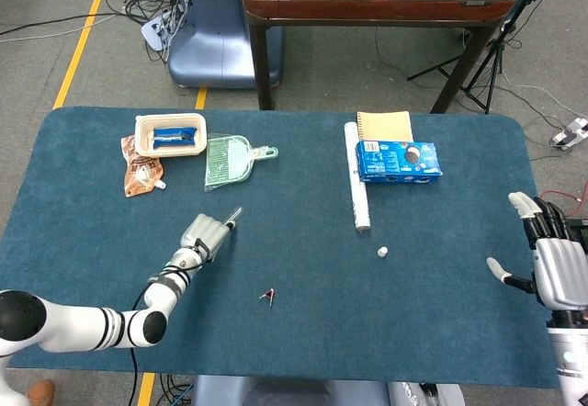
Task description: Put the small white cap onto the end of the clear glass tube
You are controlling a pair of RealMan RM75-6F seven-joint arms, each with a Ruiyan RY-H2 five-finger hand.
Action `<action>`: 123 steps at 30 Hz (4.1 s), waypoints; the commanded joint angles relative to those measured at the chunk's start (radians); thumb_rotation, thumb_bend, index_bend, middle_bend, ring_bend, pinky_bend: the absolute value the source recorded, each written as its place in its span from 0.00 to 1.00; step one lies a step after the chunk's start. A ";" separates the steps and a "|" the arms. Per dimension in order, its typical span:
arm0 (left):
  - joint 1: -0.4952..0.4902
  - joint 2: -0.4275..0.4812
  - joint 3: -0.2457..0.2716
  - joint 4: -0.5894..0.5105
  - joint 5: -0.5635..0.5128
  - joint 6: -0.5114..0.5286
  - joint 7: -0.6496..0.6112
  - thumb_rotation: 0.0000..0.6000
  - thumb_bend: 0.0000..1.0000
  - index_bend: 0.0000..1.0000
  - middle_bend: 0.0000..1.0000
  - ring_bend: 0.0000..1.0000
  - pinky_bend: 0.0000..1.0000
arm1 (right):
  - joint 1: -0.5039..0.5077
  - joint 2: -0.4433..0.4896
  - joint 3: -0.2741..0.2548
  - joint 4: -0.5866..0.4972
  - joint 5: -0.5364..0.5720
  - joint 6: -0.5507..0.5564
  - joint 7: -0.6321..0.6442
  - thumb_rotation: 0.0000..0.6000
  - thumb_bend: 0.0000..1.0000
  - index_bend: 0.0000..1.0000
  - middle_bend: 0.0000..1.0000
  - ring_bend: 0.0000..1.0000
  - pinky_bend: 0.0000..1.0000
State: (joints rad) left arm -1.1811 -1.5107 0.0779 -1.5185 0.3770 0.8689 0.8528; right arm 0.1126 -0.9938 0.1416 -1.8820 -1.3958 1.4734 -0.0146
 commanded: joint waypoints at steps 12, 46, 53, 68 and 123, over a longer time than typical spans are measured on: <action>0.126 0.230 0.051 -0.184 0.106 0.144 -0.083 1.00 0.53 0.13 1.00 0.94 0.81 | -0.002 -0.004 -0.003 -0.004 -0.010 0.003 -0.002 1.00 0.21 0.06 0.10 0.01 0.06; 0.156 0.196 0.073 -0.183 0.106 -0.031 -0.066 1.00 0.53 0.17 1.00 0.94 0.81 | -0.004 -0.011 -0.012 -0.008 -0.003 -0.008 -0.017 1.00 0.21 0.06 0.10 0.01 0.06; 0.128 0.194 0.031 -0.198 0.134 -0.129 -0.143 1.00 0.53 0.17 1.00 0.94 0.81 | -0.006 -0.013 -0.013 -0.005 -0.004 -0.006 -0.012 1.00 0.21 0.06 0.10 0.01 0.06; 0.051 0.133 -0.033 -0.135 0.173 -0.199 -0.245 1.00 0.53 0.17 1.00 0.94 0.81 | -0.023 -0.007 -0.017 0.002 -0.006 0.011 0.003 1.00 0.21 0.06 0.10 0.01 0.06; -0.120 -0.134 -0.031 0.323 -0.163 -0.128 0.053 1.00 0.53 0.31 1.00 0.93 0.81 | -0.031 -0.015 -0.018 0.021 -0.015 0.009 0.031 1.00 0.21 0.06 0.10 0.01 0.06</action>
State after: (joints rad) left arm -1.3036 -1.6560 0.0389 -1.1802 0.2231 0.7324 0.8944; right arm 0.0814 -1.0086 0.1235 -1.8612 -1.4106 1.4822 0.0164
